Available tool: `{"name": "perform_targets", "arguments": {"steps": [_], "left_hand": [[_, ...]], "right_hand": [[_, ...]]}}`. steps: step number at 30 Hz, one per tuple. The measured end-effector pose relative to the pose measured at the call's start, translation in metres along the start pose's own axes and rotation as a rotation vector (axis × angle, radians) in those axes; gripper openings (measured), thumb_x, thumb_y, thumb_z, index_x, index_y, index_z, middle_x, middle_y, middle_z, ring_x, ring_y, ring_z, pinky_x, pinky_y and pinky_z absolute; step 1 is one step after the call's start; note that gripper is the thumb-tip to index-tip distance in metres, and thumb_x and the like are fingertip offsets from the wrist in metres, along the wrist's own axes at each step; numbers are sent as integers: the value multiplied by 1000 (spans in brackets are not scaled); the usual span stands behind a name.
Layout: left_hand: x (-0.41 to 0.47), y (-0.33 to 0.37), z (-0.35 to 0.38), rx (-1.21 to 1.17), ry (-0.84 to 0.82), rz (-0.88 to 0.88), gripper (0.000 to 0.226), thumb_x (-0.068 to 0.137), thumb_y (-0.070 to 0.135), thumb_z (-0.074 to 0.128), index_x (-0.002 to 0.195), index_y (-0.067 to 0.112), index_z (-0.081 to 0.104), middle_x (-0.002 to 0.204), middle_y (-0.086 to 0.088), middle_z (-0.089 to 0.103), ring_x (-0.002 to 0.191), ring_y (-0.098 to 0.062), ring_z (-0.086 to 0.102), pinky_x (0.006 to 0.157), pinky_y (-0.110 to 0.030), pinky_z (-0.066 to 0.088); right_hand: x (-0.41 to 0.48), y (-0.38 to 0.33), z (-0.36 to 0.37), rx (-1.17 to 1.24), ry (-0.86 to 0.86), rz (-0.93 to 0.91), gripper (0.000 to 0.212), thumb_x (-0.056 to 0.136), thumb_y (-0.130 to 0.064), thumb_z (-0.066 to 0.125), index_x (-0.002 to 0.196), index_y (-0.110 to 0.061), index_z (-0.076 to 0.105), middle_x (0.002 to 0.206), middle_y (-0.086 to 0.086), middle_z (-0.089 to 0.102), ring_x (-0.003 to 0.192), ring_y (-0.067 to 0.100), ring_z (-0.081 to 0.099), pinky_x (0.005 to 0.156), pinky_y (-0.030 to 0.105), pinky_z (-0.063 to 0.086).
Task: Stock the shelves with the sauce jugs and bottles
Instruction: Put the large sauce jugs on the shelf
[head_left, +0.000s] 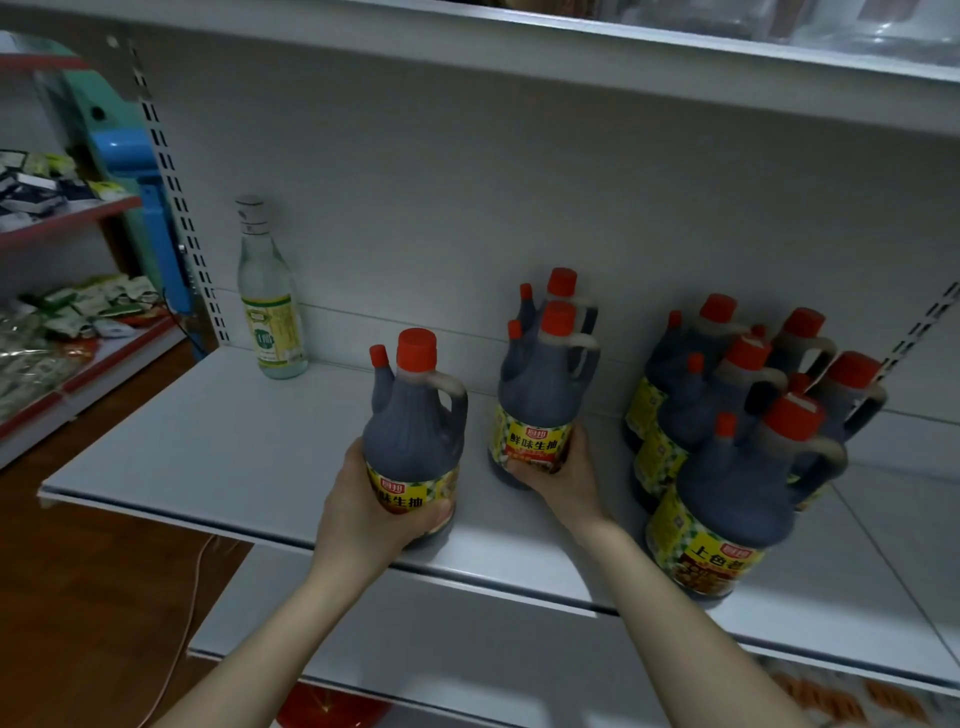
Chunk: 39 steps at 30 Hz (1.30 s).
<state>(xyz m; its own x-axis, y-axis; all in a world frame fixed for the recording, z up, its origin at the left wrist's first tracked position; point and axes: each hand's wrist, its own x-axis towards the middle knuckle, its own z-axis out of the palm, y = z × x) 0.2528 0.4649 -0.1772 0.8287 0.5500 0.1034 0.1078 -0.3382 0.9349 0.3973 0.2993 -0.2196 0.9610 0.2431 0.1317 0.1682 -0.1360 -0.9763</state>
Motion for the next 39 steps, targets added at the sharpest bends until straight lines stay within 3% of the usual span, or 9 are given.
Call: {"name": "perform_targets", "arguments": {"steps": [3, 6, 9, 11, 15, 19, 24, 34, 39], "left_hand": [[0, -1, 0, -13, -2, -3, 92, 57, 18, 87, 133, 19, 36, 104, 12, 49, 92, -9, 49, 69, -20, 39], [-1, -2, 0, -7, 1, 10, 92, 57, 18, 87, 133, 18, 36, 105, 12, 48, 93, -8, 48, 65, -15, 38], [0, -2, 1, -2, -2, 12, 92, 57, 20, 87, 134, 19, 35, 108, 12, 48, 95, -9, 48, 72, -22, 40], [1, -4, 1, 2, 0, 15, 92, 57, 20, 87, 134, 19, 35, 108, 12, 48, 95, -9, 48, 71, -21, 39], [1, -5, 1, 3, 4, 14, 92, 58, 20, 87, 134, 20, 35, 107, 13, 48, 94, -8, 48, 64, -13, 37], [0, -6, 1, 13, 10, 23, 92, 58, 21, 87, 134, 19, 35, 107, 13, 47, 94, -7, 47, 65, -14, 37], [-1, -4, 1, 1, 1, 16, 92, 59, 20, 86, 135, 19, 34, 109, 13, 47, 96, -8, 47, 76, -23, 39], [0, -4, -2, -4, -35, 10, 91, 57, 21, 87, 131, 23, 35, 105, 15, 49, 92, -9, 51, 75, -25, 41], [0, -3, -10, -50, -151, 6, 84, 63, 13, 83, 127, 29, 30, 103, 22, 48, 89, 5, 50, 71, -14, 41]], "right_hand": [[-2, 1, 0, 0, 14, -6, 76, 66, -3, 80, 128, -12, 38, 119, -5, 54, 103, 4, 55, 76, 5, 47], [-9, 4, 4, -26, 101, -11, 68, 61, 4, 81, 114, -16, 44, 101, -16, 55, 87, -10, 54, 66, -1, 42], [-13, 10, 6, -61, 129, -6, 68, 57, 1, 83, 115, -8, 52, 102, -2, 62, 89, 0, 60, 63, 1, 43], [-14, 11, 7, -66, 122, 29, 69, 58, -3, 84, 119, -8, 51, 105, 0, 61, 93, 12, 59, 64, 6, 45], [-15, 10, 5, -91, 116, 63, 66, 62, -7, 82, 119, -13, 50, 105, -3, 59, 95, 14, 57, 74, 22, 43], [-17, 5, 7, -128, 138, 54, 47, 63, -9, 82, 89, -32, 50, 85, -17, 59, 76, -4, 55, 60, 7, 41], [-20, 2, 9, -152, 159, 66, 58, 63, -13, 82, 114, -15, 54, 97, -7, 59, 87, 9, 56, 60, 3, 38], [-20, 2, 8, -156, 144, 59, 54, 65, -11, 81, 111, -14, 52, 100, -3, 60, 86, 8, 56, 57, 1, 41], [-22, -4, 3, -167, 94, 22, 48, 70, -6, 77, 110, -10, 53, 98, -1, 59, 83, 4, 56, 60, 1, 41]]}}
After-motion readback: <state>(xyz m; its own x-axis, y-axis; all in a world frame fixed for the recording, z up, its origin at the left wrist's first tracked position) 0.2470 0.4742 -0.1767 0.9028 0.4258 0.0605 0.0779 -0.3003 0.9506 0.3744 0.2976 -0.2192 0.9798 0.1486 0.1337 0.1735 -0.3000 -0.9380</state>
